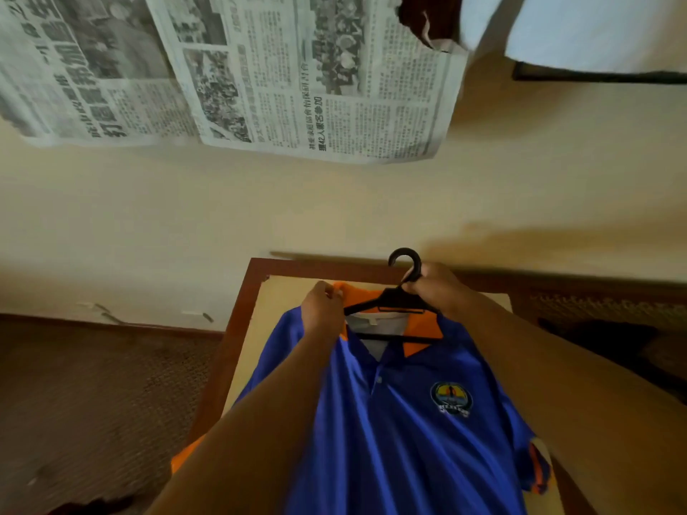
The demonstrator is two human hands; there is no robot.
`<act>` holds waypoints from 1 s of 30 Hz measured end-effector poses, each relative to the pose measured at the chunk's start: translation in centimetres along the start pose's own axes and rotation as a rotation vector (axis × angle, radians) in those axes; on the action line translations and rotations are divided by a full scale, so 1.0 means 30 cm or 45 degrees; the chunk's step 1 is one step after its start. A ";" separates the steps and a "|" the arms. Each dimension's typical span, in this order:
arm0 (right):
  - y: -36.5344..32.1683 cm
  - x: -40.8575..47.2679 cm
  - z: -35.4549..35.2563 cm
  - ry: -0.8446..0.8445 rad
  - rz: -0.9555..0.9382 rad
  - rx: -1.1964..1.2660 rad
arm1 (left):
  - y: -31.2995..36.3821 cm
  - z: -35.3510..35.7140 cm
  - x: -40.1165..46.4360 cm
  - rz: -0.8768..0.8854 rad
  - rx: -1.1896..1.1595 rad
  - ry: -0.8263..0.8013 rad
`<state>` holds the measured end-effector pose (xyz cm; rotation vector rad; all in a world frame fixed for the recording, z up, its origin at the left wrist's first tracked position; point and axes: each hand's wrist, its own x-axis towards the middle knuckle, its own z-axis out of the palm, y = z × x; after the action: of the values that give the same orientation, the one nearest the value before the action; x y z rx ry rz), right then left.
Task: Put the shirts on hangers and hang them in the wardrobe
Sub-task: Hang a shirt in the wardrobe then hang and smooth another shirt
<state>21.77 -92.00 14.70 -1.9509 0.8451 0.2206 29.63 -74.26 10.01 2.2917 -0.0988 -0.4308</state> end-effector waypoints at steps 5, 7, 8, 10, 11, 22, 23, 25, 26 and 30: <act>0.005 0.087 0.092 0.045 0.062 0.108 | 0.012 0.019 0.033 0.032 -0.110 -0.048; -0.007 0.117 0.116 0.082 0.049 0.047 | 0.001 0.028 0.042 0.039 -0.143 -0.072; -0.012 0.133 0.127 0.111 0.045 0.011 | -0.008 0.031 0.047 0.041 -0.140 -0.079; -0.015 0.153 0.143 0.176 0.036 -0.048 | -0.032 0.040 0.063 0.040 -0.103 -0.111; -0.010 0.157 0.148 0.198 0.025 -0.085 | -0.045 0.045 0.071 0.050 -0.074 -0.125; 0.270 -0.155 0.237 0.505 0.021 -0.116 | -0.077 0.163 -0.060 1.017 0.881 -0.313; 0.285 -0.188 0.275 0.483 0.029 -0.126 | -0.079 0.183 -0.064 1.056 0.935 -0.386; 0.297 -0.223 0.339 0.458 -0.005 -0.139 | -0.082 0.201 -0.066 1.077 1.016 -0.448; 0.303 -0.221 0.365 0.445 0.000 -0.141 | -0.083 0.202 -0.064 1.060 1.035 -0.459; 0.291 -0.187 0.423 0.356 0.131 -0.164 | -0.079 0.190 -0.042 1.002 1.010 -0.485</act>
<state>14.39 -81.39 4.61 -2.0904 1.1395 0.0637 26.36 -76.33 5.02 2.6032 -1.5318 -0.4364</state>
